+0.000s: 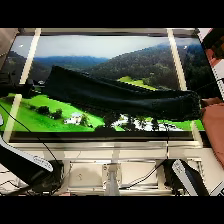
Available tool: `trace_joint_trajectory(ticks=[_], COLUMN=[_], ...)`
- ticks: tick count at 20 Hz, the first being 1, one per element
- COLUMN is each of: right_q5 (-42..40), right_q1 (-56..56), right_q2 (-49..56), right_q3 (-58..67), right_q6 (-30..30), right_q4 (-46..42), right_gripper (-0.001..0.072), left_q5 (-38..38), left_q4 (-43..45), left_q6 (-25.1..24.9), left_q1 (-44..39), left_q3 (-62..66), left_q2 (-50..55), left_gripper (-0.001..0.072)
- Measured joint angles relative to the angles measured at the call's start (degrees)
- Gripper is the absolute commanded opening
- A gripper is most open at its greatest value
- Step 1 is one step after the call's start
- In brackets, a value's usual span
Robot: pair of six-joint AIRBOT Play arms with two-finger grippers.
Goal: Fold the clothes and pants, and hang the long-sleeved shirts on hangers.
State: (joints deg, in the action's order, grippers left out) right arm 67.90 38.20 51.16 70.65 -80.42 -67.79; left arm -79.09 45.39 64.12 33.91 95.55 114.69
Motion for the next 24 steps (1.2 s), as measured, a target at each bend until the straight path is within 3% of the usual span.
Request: trace_joint_trajectory(ticks=[5,6,8,10,12,13,15,18,19,20,24], right_q5=[0.0,0.0,0.0,0.0,0.0,0.0,0.0,0.0,-0.3,-1.0,-6.5], right_q1=[0.0,0.0,0.0,0.0,0.0,0.0,0.0,-1.3,-2.3,-3.6,-12.8], right_q2=[0.0,0.0,0.0,0.0,0.0,0.0,0.0,0.0,0.0,0.0,0.2], right_q3=[0.0,0.0,0.0,0.0,0.0,0.0,0.0,0.0,0.0,0.0,0.0], right_q6=[0.0,0.0,0.0,0.0,0.0,0.0,0.4,3.6,4.7,5.5,7.1], right_q4=[0.0,0.0,0.0,0.1,0.5,1.0,3.0,8.3,10.2,11.8,16.2], right_gripper=[0.0449,0.0449,0.0449,0.0449,0.0448,0.0412,0.0243,0.0209,0.0164,0.0058,0.0052], left_q5=[2.4,3.8,7.5,11.3,13.4,14.1,15.1,16.2,16.8,17.2,16.9], left_q4=[-0.6,-0.4,0.2,1.1,1.1,1.0,1.4,2.8,3.2,4.7,14.8], left_q6=[0.1,0.1,0.1,0.1,0.1,0.1,0.2,0.2,0.3,0.7,5.2], left_q1=[-3.3,-4.0,-5.1,-6.3,-7.6,-8.2,-9.0,-9.6,-9.6,-9.7,-9.7], left_q3=[0.0,0.0,0.0,0.0,0.0,0.0,-0.1,-0.1,-0.1,0.0,0.0], left_q2=[1.8,2.0,2.3,2.5,2.6,2.5,1.9,-1.9,-4.1,-6.6,-18.3], left_gripper=[0.0697,0.0657,0.0392,0.0042,0.0023,0.0022,0.0021,0.0021,0.0021,0.0021,0.0022])
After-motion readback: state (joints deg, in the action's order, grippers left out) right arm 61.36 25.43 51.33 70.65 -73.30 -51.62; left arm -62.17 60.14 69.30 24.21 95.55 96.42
